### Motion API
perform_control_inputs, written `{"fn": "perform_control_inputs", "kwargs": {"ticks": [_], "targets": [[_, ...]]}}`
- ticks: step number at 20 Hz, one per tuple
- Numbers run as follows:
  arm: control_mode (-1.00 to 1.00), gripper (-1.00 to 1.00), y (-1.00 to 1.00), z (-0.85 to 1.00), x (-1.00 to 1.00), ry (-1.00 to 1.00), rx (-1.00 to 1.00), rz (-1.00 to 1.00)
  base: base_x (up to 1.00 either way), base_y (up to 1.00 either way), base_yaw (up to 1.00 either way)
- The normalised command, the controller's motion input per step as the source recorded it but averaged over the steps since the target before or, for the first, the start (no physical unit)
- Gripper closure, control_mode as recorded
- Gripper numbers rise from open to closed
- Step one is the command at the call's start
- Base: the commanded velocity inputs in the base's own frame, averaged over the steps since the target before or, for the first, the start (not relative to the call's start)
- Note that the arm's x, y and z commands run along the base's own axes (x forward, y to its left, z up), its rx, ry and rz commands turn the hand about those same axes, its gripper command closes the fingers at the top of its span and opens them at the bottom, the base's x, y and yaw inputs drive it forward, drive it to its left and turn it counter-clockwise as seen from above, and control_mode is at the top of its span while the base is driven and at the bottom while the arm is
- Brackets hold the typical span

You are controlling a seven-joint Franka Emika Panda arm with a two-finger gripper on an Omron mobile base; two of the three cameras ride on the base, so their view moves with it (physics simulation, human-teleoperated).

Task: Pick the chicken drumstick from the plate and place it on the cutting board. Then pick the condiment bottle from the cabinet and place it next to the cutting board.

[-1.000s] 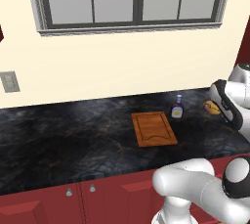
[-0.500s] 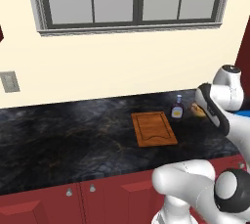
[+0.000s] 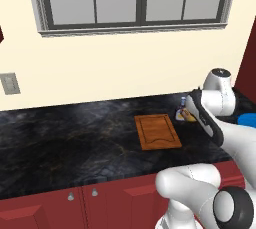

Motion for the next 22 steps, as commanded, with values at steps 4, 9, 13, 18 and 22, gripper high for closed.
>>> {"fn": "perform_control_inputs", "kwargs": {"ticks": [4,9,13,18,22], "targets": [[-1.00,1.00,0.47,0.00,0.00,0.00,0.00,0.00,0.00,0.00,0.00],[-1.00,1.00,0.48,0.00,0.00,0.00,0.00,0.00,0.00,0.00,0.00],[-1.00,1.00,0.44,0.00,0.01,0.00,0.00,0.00,0.00,0.00,0.00],[-1.00,1.00,0.37,-0.04,0.05,0.00,0.00,0.00,0.00,0.00,0.00],[-1.00,1.00,0.20,-0.17,0.10,0.00,0.00,0.00,0.00,0.00,0.00]]}}
